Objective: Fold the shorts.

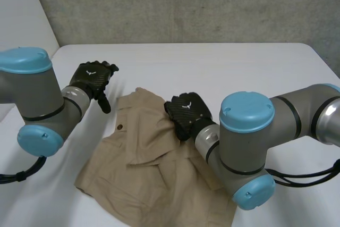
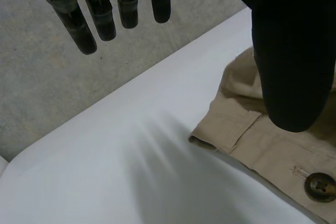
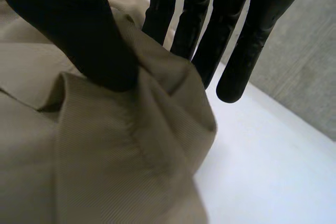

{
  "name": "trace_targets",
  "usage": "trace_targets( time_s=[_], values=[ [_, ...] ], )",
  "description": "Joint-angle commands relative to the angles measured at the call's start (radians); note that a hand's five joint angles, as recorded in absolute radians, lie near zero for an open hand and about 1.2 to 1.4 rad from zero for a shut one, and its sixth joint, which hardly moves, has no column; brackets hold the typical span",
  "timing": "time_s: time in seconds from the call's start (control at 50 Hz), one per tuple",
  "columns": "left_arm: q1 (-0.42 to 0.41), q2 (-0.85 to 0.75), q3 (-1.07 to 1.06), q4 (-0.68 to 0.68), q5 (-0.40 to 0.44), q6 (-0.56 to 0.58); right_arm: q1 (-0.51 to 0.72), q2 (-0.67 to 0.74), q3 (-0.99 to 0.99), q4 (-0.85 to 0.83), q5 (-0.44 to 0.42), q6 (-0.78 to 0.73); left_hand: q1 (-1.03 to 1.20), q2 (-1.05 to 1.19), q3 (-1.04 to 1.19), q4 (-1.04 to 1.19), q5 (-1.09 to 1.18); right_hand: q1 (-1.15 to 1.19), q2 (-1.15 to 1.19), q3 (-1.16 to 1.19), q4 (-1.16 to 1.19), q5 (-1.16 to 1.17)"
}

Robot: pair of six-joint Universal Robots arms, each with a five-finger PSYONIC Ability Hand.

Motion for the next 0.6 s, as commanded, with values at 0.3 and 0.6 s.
trace_targets(
  time_s=[0.3, 0.6],
  values=[
    [-0.025, -0.166, 0.113, 0.018, 0.101, -0.003, 0.003, -0.293, 0.165, 0.062, -0.143, -0.014, -0.005, -0.015, -0.027, -0.017, -0.036, 0.427, 0.227, 0.238, 0.229, 0.276],
    [-0.039, -0.246, 0.161, 0.079, 0.150, -0.006, 0.008, -0.374, 0.220, 0.058, -0.209, -0.022, 1.204, 1.194, 1.182, 1.192, 1.173, 0.391, 0.190, 0.202, 0.192, 0.239]
  ],
)
